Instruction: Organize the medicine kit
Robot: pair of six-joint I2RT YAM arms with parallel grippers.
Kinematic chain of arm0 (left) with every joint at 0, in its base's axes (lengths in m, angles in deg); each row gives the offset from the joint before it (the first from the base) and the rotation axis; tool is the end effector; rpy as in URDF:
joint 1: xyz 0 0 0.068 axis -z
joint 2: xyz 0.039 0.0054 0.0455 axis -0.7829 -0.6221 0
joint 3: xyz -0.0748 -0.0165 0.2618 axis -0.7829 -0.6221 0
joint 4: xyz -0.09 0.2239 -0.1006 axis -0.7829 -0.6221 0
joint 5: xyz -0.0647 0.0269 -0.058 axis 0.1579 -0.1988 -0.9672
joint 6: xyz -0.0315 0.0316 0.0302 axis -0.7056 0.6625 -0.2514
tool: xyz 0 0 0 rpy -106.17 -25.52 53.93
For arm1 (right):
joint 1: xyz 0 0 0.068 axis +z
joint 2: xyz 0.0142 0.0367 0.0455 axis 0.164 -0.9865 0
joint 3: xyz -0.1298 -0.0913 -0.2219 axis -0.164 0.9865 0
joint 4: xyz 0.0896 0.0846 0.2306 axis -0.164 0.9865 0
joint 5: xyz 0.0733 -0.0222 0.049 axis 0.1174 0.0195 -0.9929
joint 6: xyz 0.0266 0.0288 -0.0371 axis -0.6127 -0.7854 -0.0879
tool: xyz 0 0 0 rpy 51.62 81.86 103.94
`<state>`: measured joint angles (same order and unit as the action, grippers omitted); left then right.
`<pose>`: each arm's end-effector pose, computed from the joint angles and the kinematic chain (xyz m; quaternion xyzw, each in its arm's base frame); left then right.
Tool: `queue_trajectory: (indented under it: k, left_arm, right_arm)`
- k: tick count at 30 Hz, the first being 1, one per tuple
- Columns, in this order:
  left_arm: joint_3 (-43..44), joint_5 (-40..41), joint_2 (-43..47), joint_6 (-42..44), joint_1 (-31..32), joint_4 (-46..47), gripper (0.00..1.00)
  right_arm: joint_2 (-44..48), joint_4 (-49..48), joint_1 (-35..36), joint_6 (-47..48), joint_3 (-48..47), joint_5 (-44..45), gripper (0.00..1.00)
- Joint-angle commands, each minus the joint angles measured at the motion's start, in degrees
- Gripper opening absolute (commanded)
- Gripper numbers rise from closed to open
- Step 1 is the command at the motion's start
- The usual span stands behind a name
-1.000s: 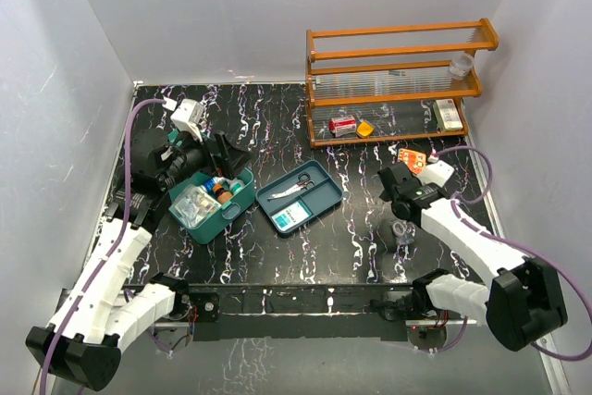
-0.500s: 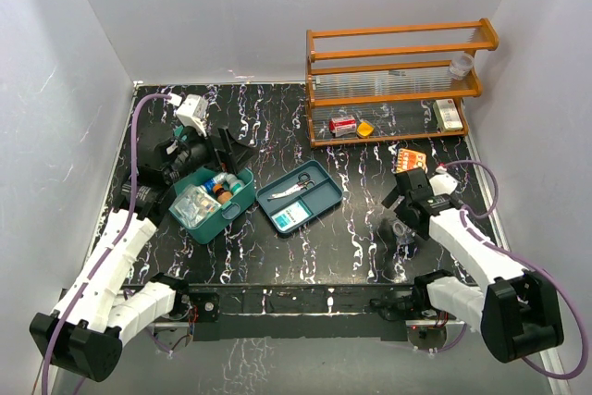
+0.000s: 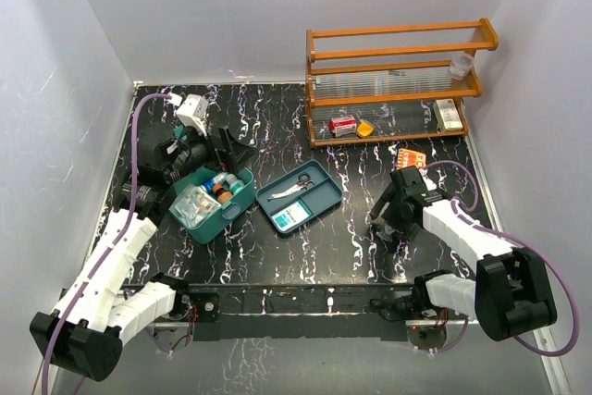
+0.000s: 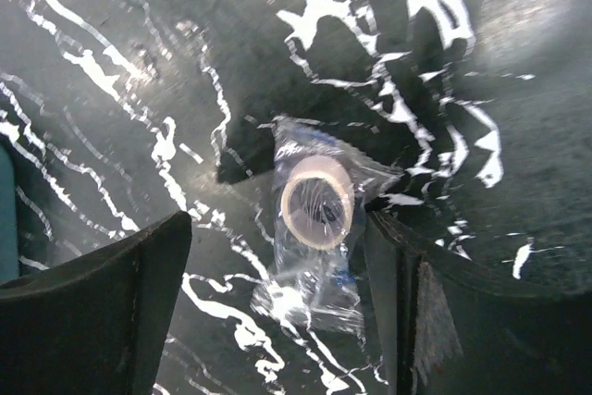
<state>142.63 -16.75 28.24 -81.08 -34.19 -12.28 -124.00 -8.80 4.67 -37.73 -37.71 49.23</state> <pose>0.2022 -0.0788 0.3785 0.1283 0.7324 -0.3580 0.5647 0.1843 0.0419 0.1658 0.3025 0.9364 0.0373 0.1737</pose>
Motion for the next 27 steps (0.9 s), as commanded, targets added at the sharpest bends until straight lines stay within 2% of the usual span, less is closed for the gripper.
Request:
queue_trajectory:
  k: [1, 10, 14, 20, 27]
  left_arm:
    - [1.01, 0.32, 0.88, 0.56, -0.15, 0.83, 0.98]
    - [0.84, 1.22, 1.19, 0.93, -0.12, 0.35, 0.98]
    - [0.92, 1.61, 1.4, 1.16, -0.16, -0.05, 0.98]
    - [0.92, 2.14, 1.84, 1.16, -0.16, -0.31, 0.98]
    - [0.79, 2.03, 2.06, 0.86, -0.19, -0.32, 0.98]
  right_arm:
    - [0.25, -2.29, -0.21, 1.26, -2.31, -7.36, 0.7]
    - [-4.04, 1.95, -0.05, 2.7, -4.35, 6.94, 0.54]
    - [-5.25, 0.5, -0.09, 2.84, -4.49, 6.37, 0.47]
    - [-6.49, -1.7, 0.01, 3.42, -4.22, 3.75, 0.3]
    - [-3.68, -1.84, 2.07, 2.6, -6.69, 2.78, 0.29]
